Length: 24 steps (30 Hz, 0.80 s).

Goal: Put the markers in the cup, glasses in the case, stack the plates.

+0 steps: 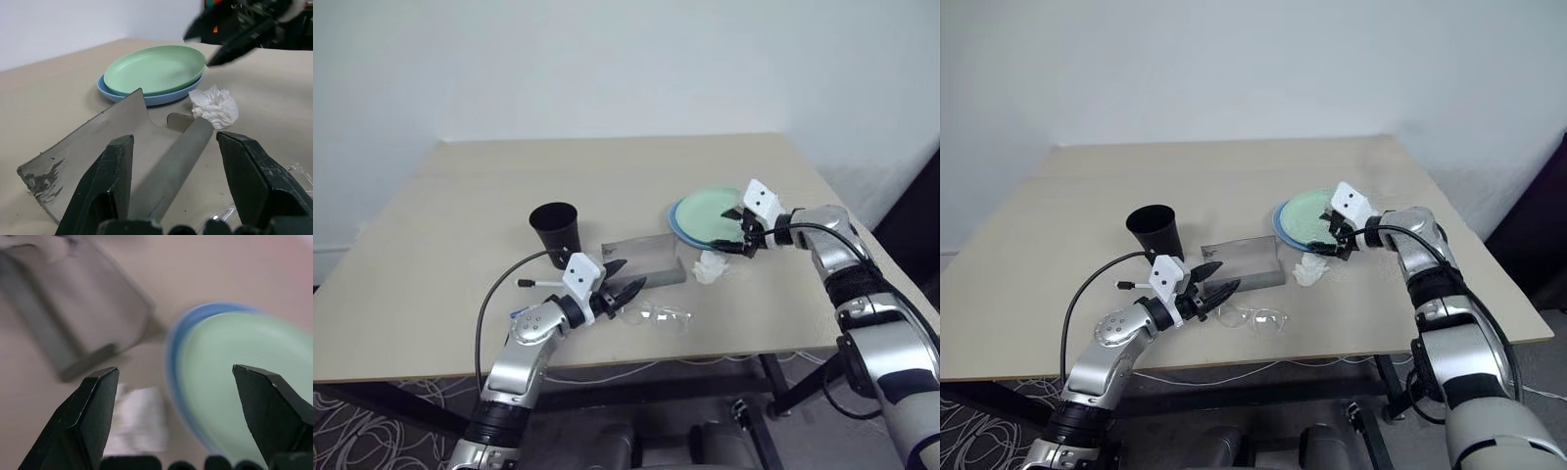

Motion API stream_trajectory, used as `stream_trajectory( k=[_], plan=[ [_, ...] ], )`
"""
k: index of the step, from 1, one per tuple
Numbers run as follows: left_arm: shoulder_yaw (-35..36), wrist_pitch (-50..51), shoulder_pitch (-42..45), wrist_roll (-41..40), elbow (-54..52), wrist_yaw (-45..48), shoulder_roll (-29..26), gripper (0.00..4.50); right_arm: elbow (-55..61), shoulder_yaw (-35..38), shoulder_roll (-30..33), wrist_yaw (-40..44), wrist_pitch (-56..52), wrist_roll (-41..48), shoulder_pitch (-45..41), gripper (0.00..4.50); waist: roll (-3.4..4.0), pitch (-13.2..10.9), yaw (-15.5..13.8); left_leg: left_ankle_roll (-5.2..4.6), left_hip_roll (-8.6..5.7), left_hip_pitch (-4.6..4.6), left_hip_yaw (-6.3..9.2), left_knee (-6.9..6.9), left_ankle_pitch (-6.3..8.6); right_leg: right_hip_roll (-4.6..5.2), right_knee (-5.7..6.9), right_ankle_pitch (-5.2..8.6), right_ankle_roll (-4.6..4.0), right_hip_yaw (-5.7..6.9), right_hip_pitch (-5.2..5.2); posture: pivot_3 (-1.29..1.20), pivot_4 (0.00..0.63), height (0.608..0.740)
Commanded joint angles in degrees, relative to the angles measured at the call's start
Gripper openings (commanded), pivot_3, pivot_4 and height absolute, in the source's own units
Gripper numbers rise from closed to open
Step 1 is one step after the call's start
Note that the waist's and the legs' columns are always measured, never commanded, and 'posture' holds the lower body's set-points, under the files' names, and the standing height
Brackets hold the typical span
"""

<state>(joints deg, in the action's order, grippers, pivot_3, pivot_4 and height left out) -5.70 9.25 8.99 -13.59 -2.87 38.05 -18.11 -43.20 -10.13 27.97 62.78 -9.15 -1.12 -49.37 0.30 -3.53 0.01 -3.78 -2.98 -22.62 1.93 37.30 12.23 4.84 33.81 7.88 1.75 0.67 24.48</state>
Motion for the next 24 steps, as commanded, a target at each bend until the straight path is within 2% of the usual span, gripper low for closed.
stream_trajectory(
  k=[1,8,17,20,24],
  plan=[
    [0.0,-1.2,1.4,0.0,-0.7,0.3,0.1,2.82,7.3,1.6,0.4,0.8,-9.7,3.0,1.7,4.03,0.00,0.0,0.0,0.00,0.00,0.00,0.01,0.01,0.00,0.01,0.01,0.00,0.00,0.00,0.00,0.00,0.000,0.740],
    [0.0,-1.3,1.5,0.0,-0.5,0.5,0.2,2.82,12.3,-0.5,-1.2,-2.0,-16.2,1.7,6.6,4.03,0.00,0.0,0.0,0.01,0.01,-0.01,0.00,0.01,0.01,0.01,0.03,0.00,0.00,0.02,0.03,0.00,0.000,0.740],
    [0.3,-0.9,1.2,-0.1,-1.1,0.5,0.0,2.82,6.5,-1.5,-4.0,-6.9,-14.3,0.2,5.3,4.03,0.00,0.0,0.0,0.01,0.00,-0.02,-0.02,0.02,0.00,0.01,0.01,0.00,0.01,0.02,0.02,0.00,0.000,0.740],
    [0.5,-0.9,1.1,-0.1,-1.2,0.4,-0.2,2.82,5.5,-2.0,-4.1,-7.3,-13.0,-0.4,5.1,3.47,0.00,0.0,0.0,0.01,0.00,-0.01,-0.02,0.02,0.00,0.01,0.00,0.00,0.01,0.02,0.02,0.00,0.000,0.740],
    [0.7,-0.9,1.0,-0.1,-1.3,0.3,-0.3,2.82,5.6,-1.9,-3.8,-7.1,-12.2,-0.6,5.2,2.08,0.00,0.0,0.1,0.01,0.00,-0.01,-0.02,0.02,0.00,0.00,0.01,0.00,0.01,0.02,0.02,0.00,0.000,0.740]
  ],
)
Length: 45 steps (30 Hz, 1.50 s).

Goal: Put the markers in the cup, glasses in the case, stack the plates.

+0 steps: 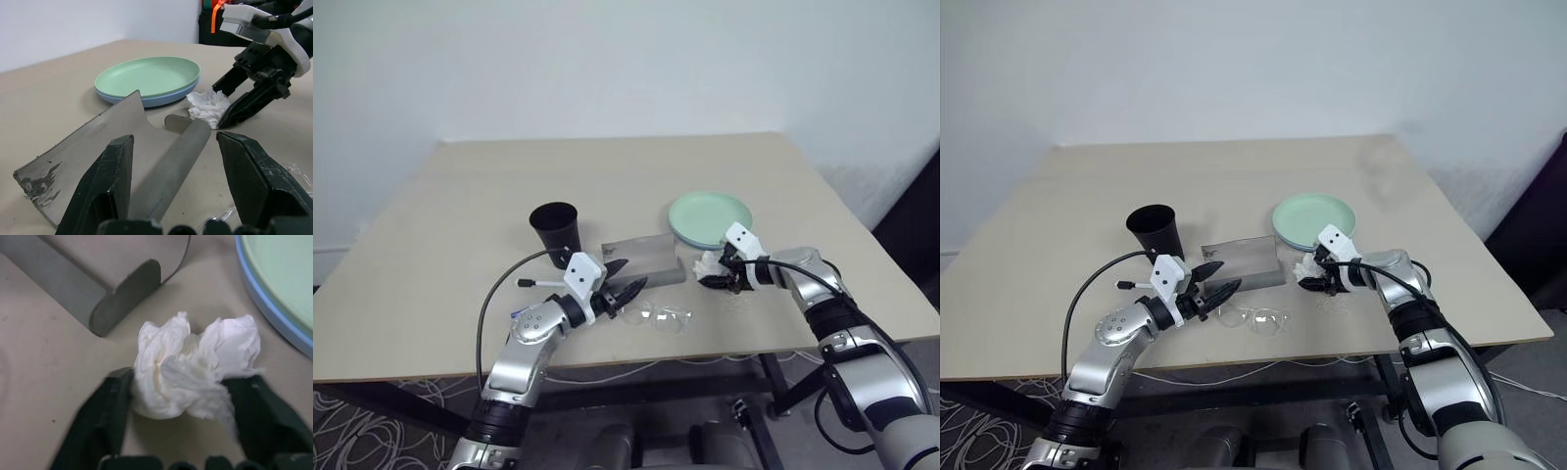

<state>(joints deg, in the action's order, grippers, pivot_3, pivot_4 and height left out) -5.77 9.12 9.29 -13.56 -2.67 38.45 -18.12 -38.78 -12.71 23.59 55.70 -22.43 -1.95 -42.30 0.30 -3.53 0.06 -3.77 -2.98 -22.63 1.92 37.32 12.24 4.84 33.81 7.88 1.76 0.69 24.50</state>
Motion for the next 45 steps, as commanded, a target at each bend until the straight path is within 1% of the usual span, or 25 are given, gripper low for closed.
stream_trajectory(
  k=[1,6,8,11,15,19,22,23,24,25,27,30,32,33,36,38,40,42,44,45],
  plan=[
    [0.8,-0.7,0.7,-0.2,-1.5,-0.1,-0.3,2.82,1.3,0.9,0.7,0.2,1.1,0.4,-2.0,1.74,0.00,0.0,0.0,0.00,0.00,0.00,0.00,0.00,0.00,0.00,0.00,0.00,0.00,0.00,0.00,0.00,0.000,0.740],
    [0.8,-0.8,0.8,-0.2,-1.4,-0.1,-0.4,2.82,4.1,1.8,2.1,1.9,1.7,1.4,-3.0,0.04,0.00,0.0,0.0,0.00,0.00,0.00,0.00,0.00,0.00,0.00,0.01,0.00,0.00,0.00,0.00,0.00,0.000,0.740],
    [0.9,-0.9,0.7,-0.2,-1.4,-0.1,-0.5,2.82,5.5,2.9,2.5,2.1,1.8,2.2,-4.6,0.01,0.01,0.0,0.0,0.00,0.00,0.00,0.01,0.00,0.00,0.00,0.01,0.00,0.00,0.00,0.01,0.00,0.000,0.740],
    [0.8,-0.9,0.7,-0.2,-1.4,-0.1,-0.4,2.82,3.6,4.6,2.3,-0.4,2.8,2.3,-8.3,0.01,0.01,0.0,0.1,0.00,0.00,0.00,0.00,0.00,0.00,0.00,0.01,0.00,0.00,-0.01,0.02,0.00,0.000,0.740],
    [0.7,-1.1,1.0,-0.1,-1.1,-0.1,-0.2,2.82,-3.8,5.1,1.0,-5.3,7.0,0.7,-12.1,0.01,0.00,0.0,0.0,0.01,0.03,0.03,0.03,-0.05,0.00,-0.01,0.00,0.00,0.00,0.03,0.01,0.00,0.000,0.740],
    [0.6,-1.4,1.4,0.1,-0.6,-0.3,0.1,2.82,-14.2,5.2,-1.1,-11.7,12.5,-1.2,-15.7,0.01,-0.01,0.0,0.0,0.00,0.01,0.00,0.01,-0.05,0.00,0.01,-0.03,0.00,0.00,0.03,0.00,0.00,0.000,0.740],
    [0.6,-1.5,1.5,0.2,-0.5,-0.5,0.3,2.82,-20.3,6.2,-2.4,-14.8,15.6,-1.2,-18.0,0.77,0.01,0.0,0.1,0.00,-0.02,-0.01,-0.02,-0.06,0.00,0.01,-0.03,0.00,0.00,-0.02,0.02,0.00,0.000,0.740],
    [0.6,-1.6,1.5,0.2,-0.6,-0.5,0.3,2.82,-21.8,6.5,-2.7,-15.7,16.5,-1.1,-18.7,1.08,0.02,0.0,0.1,0.00,-0.02,0.00,-0.03,-0.08,0.00,0.00,-0.03,-0.01,0.00,-0.04,0.05,0.00,0.000,0.740],
    [0.7,-1.6,1.4,0.2,-0.6,-0.6,0.3,2.82,-23.4,7.1,-2.9,-16.5,17.5,-0.7,-19.3,1.50,0.02,0.0,0.1,0.00,-0.02,0.00,-0.03,-0.10,0.00,0.00,-0.03,-0.01,0.01,-0.05,0.06,0.00,0.000,0.740],
    [0.7,-1.6,1.4,0.2,-0.6,-0.6,0.3,2.82,-24.6,7.5,-3.1,-16.9,18.3,-0.5,-19.8,1.78,0.02,0.0,0.1,0.00,-0.02,0.00,-0.03,-0.12,0.00,-0.01,-0.02,-0.01,0.01,-0.05,0.07,0.00,0.000,0.740],
    [0.7,-1.6,1.4,0.2,-0.6,-0.7,0.3,2.82,-26.3,8.1,-3.2,-17.4,19.3,-0.4,-20.5,2.50,0.03,0.0,0.1,0.00,-0.01,0.02,-0.02,-0.14,-0.01,-0.03,-0.02,-0.01,0.01,-0.05,0.07,0.00,0.000,0.740],
    [0.8,-1.5,1.2,0.1,-0.9,-0.7,0.2,2.82,-27.0,8.5,-3.0,-16.6,20.4,-0.5,-20.4,3.56,0.03,0.0,0.2,0.00,0.00,0.04,-0.02,-0.16,0.00,-0.04,-0.02,-0.01,0.00,-0.05,0.05,0.00,0.000,0.740],
    [0.8,-1.4,1.2,0.0,-1.0,-0.6,0.1,2.82,-26.0,8.5,-2.7,-14.5,21.0,-0.2,-19.6,4.24,0.04,0.0,0.2,0.00,-0.01,0.04,-0.02,-0.16,-0.01,-0.04,-0.02,-0.01,0.00,-0.05,0.04,0.00,0.000,0.740],
    [0.8,-1.3,1.3,0.0,-1.0,-0.5,0.1,2.82,-25.5,8.5,-2.5,-13.6,21.2,-0.2,-19.2,4.24,0.04,0.0,0.2,0.00,-0.01,0.04,-0.02,-0.16,-0.01,-0.04,-0.02,-0.01,0.00,-0.05,0.04,0.00,0.000,0.740],
    [0.6,-0.1,1.9,-0.9,-1.5,1.1,-0.8,2.82,-21.8,8.7,-1.7,-6.6,21.1,1.6,-16.5,4.24,0.04,0.0,0.3,0.00,-0.01,0.04,-0.01,-0.15,-0.01,-0.04,-0.03,0.00,0.00,-0.04,0.02,0.00,0.000,0.740],
    [0.9,2.2,3.2,-2.9,-1.7,4.2,-2.4,2.82,-16.9,7.2,0.1,0.6,22.3,1.9,-12.4,4.24,0.03,0.0,0.1,-0.01,-0.02,0.04,-0.01,-0.15,-0.01,-0.04,-0.03,0.00,0.01,-0.05,0.02,0.00,0.000,0.740],
    [1.3,4.4,4.5,-4.8,-1.6,7.2,-4.0,2.82,-12.9,6.2,1.3,5.0,22.9,1.8,-9.0,4.24,0.05,0.0,0.1,-0.01,-0.02,0.02,-0.01,-0.11,-0.01,-0.05,-0.03,0.00,0.02,-0.02,0.01,0.00,0.000,0.740],
    [1.0,7.1,6.1,-6.7,-1.4,11.6,-6.7,2.82,-9.3,5.6,2.2,7.9,23.0,1.9,-6.1,4.24,0.05,0.0,0.2,-0.01,-0.02,0.02,-0.02,-0.07,-0.01,-0.05,-0.02,0.01,0.02,-0.03,0.00,0.00,0.000,0.740],
    [0.9,8.2,6.8,-7.5,-1.2,13.3,-7.9,2.82,-7.1,5.6,2.6,8.9,22.4,2.0,-4.8,4.24,0.09,0.0,0.6,-0.01,-0.01,0.02,-0.02,-0.05,-0.01,-0.05,0.00,0.01,0.01,-0.03,-0.01,0.00,0.000,0.740],
    [-0.3,9.8,9.0,-7.9,-0.2,17.7,-10.5,2.82,-5.2,5.5,2.8,10.6,21.6,2.6,-3.4,4.24,0.11,0.0,1.0,-0.01,-0.02,0.03,-0.03,-0.04,-0.01,-0.05,0.01,0.01,0.01,-0.03,-0.01,0.00,0.000,0.740]
  ],
)
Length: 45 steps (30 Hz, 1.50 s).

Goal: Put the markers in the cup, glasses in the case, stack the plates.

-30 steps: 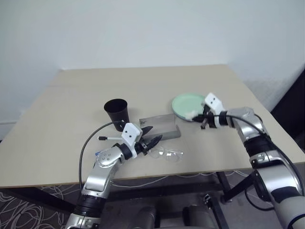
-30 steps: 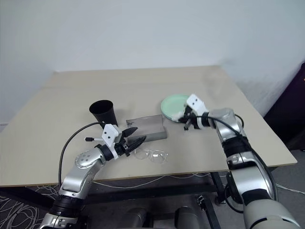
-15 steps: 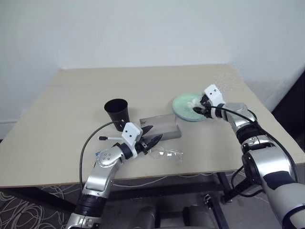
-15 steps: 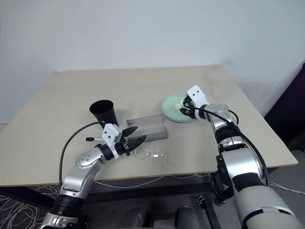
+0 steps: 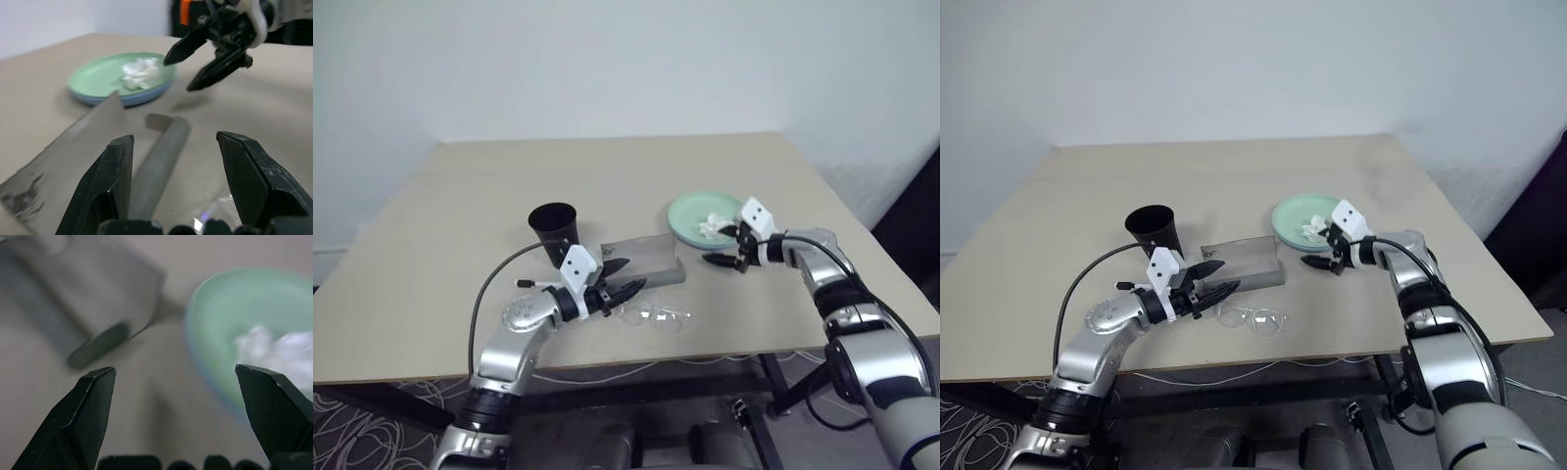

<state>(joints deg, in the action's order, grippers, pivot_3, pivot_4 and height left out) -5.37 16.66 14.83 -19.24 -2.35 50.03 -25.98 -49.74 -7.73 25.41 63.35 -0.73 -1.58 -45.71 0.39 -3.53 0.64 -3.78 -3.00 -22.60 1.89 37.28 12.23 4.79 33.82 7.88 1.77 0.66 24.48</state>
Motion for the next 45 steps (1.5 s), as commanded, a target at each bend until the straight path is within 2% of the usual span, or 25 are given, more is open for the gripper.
stream_trajectory(
  k=[1,3,7,10,14,25,37,40,43,45],
  plan=[
    [-2.2,3.4,5.7,-2.0,0.6,10.9,-5.3,2.82,7.5,0.4,1.2,4.5,-0.8,2.8,1.2,4.24,-0.02,0.0,0.6,0.00,-0.01,0.00,0.00,0.00,0.00,0.02,0.01,0.00,0.00,0.00,-0.01,0.00,0.000,0.740],
    [-5.0,5.2,9.2,-1.9,2.7,18.3,-9.1,2.82,10.1,0.3,1.6,6.4,-1.8,3.7,3.1,4.24,-0.01,0.0,0.9,0.01,0.02,-0.02,0.05,0.06,0.00,-0.02,0.05,0.00,0.00,0.05,0.00,0.00,0.000,0.740],
    [-10.3,4.7,14.6,1.0,8.8,27.4,-11.9,2.82,13.4,0.5,1.3,7.3,-3.8,4.9,4.9,4.24,0.04,0.0,1.1,0.00,0.02,0.03,0.04,0.04,0.00,-0.01,0.08,0.00,-0.01,0.04,-0.01,0.00,0.000,0.740],
    [-13.7,1.9,18.5,4.5,14.4,31.7,-12.1,2.82,16.5,0.9,1.2,8.6,-6.0,6.6,6.3,4.24,0.03,0.0,1.1,0.00,0.02,0.00,0.04,0.04,0.00,0.00,0.06,0.01,0.00,0.02,0.02,0.00,0.000,0.740],
    [-16.6,-1.8,23.1,7.6,21.6,35.4,-9.8,2.82,21.8,1.1,1.9,10.7,-9.1,9.3,9.0,4.24,0.00,0.0,0.7,0.00,0.03,-0.03,0.07,0.03,0.00,0.00,0.02,0.02,0.01,0.02,0.05,0.00,0.000,0.740],
    [-17.3,-14.8,31.5,15.1,39.2,33.2,0.4,2.82,29.5,1.3,2.7,8.2,-13.1,11.8,13.7,4.24,-0.04,0.0,0.4,-0.02,0.01,-0.11,0.08,0.14,0.01,0.07,0.00,0.02,0.02,0.04,0.03,0.00,0.000,0.740],
    [-17.7,-23.4,33.8,20.3,47.0,34.5,3.7,2.82,31.2,1.0,2.7,5.9,-13.8,12.5,14.6,4.24,-0.07,0.0,0.4,-0.09,0.02,-0.15,0.07,0.40,0.05,0.06,0.02,0.01,0.04,0.07,-0.04,0.00,0.000,0.740],
    [-17.3,-23.8,33.8,20.6,47.5,34.5,4.2,2.22,31.1,0.9,2.6,5.5,-13.7,12.4,14.6,4.28,-0.07,0.0,0.4,-0.17,0.02,-0.20,0.08,0.54,0.10,0.07,0.02,0.01,0.05,0.08,-0.06,0.00,0.000,0.740],
    [-17.1,-23.9,33.4,20.9,47.5,34.2,4.5,1.23,30.8,0.8,2.5,5.0,-13.3,12.1,14.6,4.28,-0.08,0.0,0.4,-0.18,0.01,-0.21,0.09,0.58,0.11,0.09,0.02,0.01,0.05,0.09,-0.07,0.00,0.000,0.740],
    [-17.0,-24.0,33.2,21.0,47.4,34.2,4.5,1.23,30.6,0.8,2.5,4.7,-13.0,12.0,14.5,4.28,-0.08,0.0,0.4,-0.19,0.01,-0.19,0.10,0.59,0.11,0.10,0.02,0.00,0.05,0.10,-0.11,0.00,0.000,0.740]
  ],
)
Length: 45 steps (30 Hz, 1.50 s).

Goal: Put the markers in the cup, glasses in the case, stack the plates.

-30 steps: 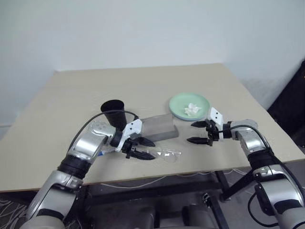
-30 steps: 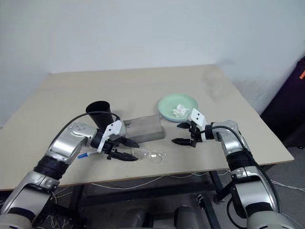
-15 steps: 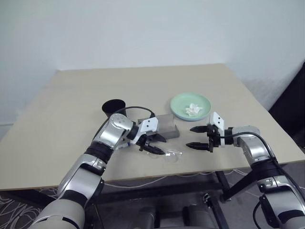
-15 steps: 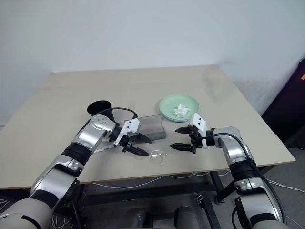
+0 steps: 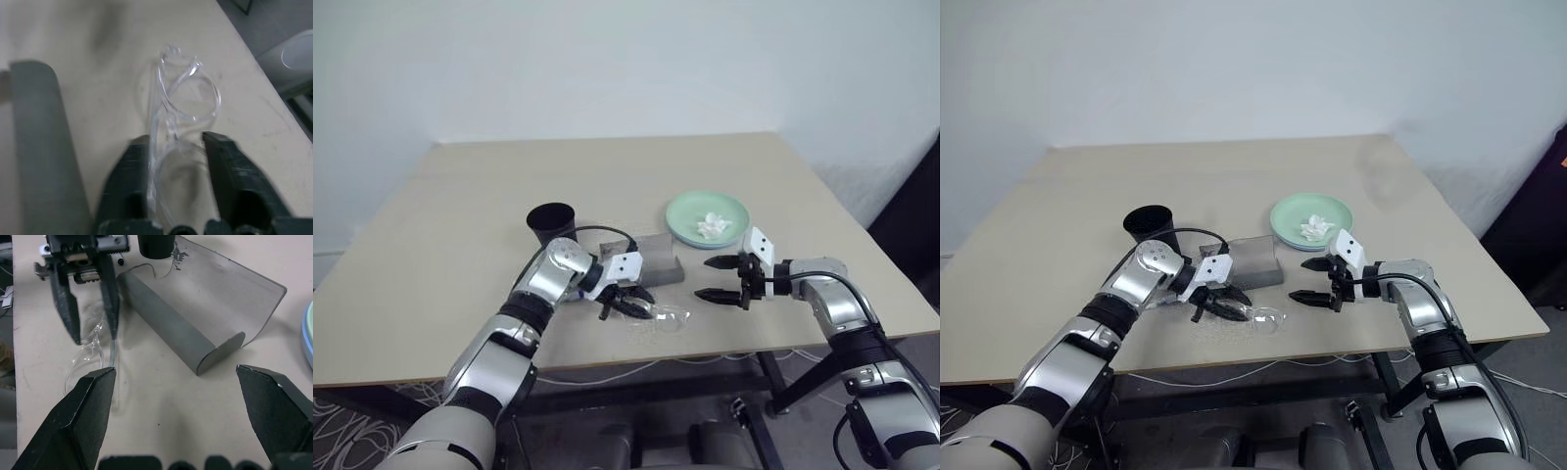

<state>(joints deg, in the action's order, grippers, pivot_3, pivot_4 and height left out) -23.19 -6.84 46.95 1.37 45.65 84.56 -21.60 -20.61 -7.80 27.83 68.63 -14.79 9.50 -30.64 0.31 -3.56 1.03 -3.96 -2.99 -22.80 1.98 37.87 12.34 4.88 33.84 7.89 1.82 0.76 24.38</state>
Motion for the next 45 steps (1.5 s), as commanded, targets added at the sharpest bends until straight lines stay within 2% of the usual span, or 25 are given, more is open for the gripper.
stream_trajectory(
  k=[1,7,10,12,25,31,35,45],
  plan=[
    [0.9,-0.6,1.0,0.4,-0.6,-0.3,0.1,1.23,1.3,0.8,0.1,-0.8,1.2,0.9,-0.6,4.28,-0.01,0.0,0.0,0.00,0.00,0.00,0.00,0.00,0.00,0.00,0.00,0.00,0.00,0.00,0.00,0.00,0.000,0.740],
    [1.1,-0.7,0.8,0.3,-0.7,-0.3,0.1,1.23,0.7,0.6,0.0,-1.4,1.9,0.6,-0.8,4.28,-0.01,0.0,0.0,0.00,0.02,0.00,0.01,-0.03,0.00,-0.03,0.02,-0.01,0.01,0.00,0.03,0.00,0.000,0.740],
    [1.3,-0.5,0.6,-0.1,-0.9,0.2,0.2,0.68,0.4,0.5,-0.1,-1.8,2.3,0.5,-0.9,4.28,-0.01,0.0,0.0,0.00,0.01,0.00,0.00,0.00,0.00,-0.03,0.01,-0.01,0.02,0.00,0.02,0.00,0.000,0.740],
    [1.4,-0.3,0.6,-0.1,-1.2,0.4,0.1,0.04,0.4,0.5,-0.1,-1.9,2.4,0.5,-0.9,4.28,-0.01,0.0,0.0,0.00,0.01,0.01,0.00,0.00,0.00,-0.02,0.01,-0.01,0.01,0.00,0.00,0.00,0.000,0.740],
    [5.0,7.6,0.2,-4.5,-7.9,4.3,-0.9,0.02,-0.8,0.5,-0.2,-3.2,3.4,0.2,-1.4,4.28,-0.01,0.0,0.0,-0.01,0.01,0.00,0.01,0.00,0.00,-0.03,0.02,-0.01,0.01,0.00,0.02,0.00,0.000,0.740],
    [8.3,10.0,2.4,-6.8,-11.1,3.3,-2.5,0.02,-7.7,1.7,-0.8,-8.8,7.3,-1.8,-4.9,4.28,-0.02,0.0,0.1,0.00,0.01,0.02,0.00,0.00,0.00,-0.03,0.03,-0.01,0.01,0.00,0.02,0.00,0.000,0.740],
    [9.0,6.8,4.9,-5.3,-8.3,-0.3,-3.3,0.02,-12.1,2.1,-1.1,-11.2,9.7,-2.4,-7.3,4.28,-0.02,0.0,0.1,-0.01,0.01,0.02,0.00,-0.01,0.00,-0.04,0.04,-0.01,0.01,-0.01,0.03,0.00,0.000,0.740],
    [6.0,-6.6,15.0,6.6,8.8,-16.2,-3.3,0.02,-18.5,3.5,-1.8,-14.7,13.6,-2.6,-10.4,4.28,-0.02,0.0,0.1,-0.03,-0.04,0.05,-0.02,-0.04,-0.01,-0.05,0.01,-0.11,0.17,-0.04,-0.01,0.00,0.000,0.740]
  ],
)
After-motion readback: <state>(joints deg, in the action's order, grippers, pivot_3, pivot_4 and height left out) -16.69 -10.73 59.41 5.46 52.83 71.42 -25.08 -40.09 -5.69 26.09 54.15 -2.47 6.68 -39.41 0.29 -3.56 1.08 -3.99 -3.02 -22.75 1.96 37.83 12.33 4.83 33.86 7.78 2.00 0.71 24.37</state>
